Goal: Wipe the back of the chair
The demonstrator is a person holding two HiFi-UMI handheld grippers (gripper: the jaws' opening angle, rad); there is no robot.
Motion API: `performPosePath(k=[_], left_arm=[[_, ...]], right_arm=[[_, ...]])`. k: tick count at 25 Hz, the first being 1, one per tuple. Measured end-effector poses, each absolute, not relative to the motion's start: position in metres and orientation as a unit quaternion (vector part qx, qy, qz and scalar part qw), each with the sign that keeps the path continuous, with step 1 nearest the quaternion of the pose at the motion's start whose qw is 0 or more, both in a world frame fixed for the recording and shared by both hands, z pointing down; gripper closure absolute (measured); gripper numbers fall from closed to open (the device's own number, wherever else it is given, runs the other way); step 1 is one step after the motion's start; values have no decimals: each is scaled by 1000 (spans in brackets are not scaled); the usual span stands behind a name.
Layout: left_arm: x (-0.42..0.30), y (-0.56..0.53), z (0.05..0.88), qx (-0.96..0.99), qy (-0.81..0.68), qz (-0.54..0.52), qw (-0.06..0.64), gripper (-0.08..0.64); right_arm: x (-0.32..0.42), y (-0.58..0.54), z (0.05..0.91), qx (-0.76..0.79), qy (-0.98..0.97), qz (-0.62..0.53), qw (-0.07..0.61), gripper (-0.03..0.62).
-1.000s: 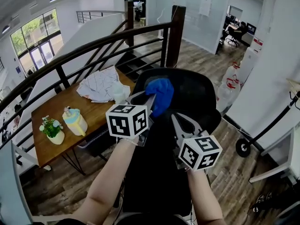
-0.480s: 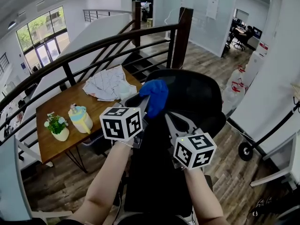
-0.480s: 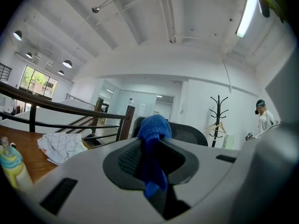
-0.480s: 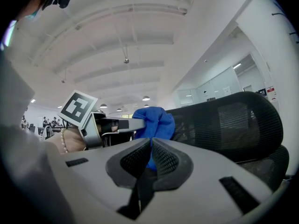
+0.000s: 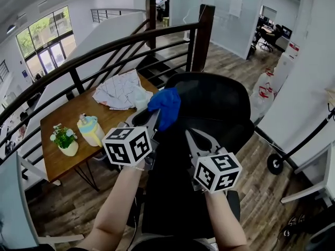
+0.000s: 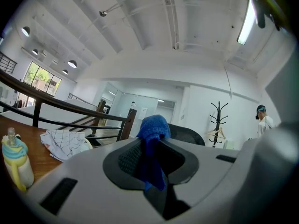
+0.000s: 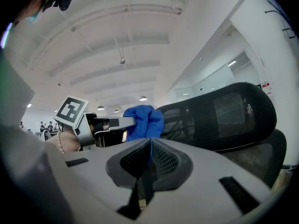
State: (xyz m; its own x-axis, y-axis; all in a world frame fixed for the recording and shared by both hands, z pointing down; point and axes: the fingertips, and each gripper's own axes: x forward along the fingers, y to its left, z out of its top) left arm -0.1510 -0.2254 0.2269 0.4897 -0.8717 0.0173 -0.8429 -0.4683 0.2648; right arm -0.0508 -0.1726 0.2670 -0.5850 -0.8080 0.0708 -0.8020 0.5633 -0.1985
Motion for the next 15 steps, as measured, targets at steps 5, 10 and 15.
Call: performPosePath(k=[5,10,15], left_arm=[[-147,-212,235,865,-487,-52,112,482],[-129,-201,242,876,-461,-81,118,482],[-93,-191,257,892,-428,-73,124,482]], right_arm=[[-32,-170,279,-476,870,-127,20,563],[-3,-166,293,-495,857,-145,21,563],[33,-161,308,-521,838,-159,25,563]])
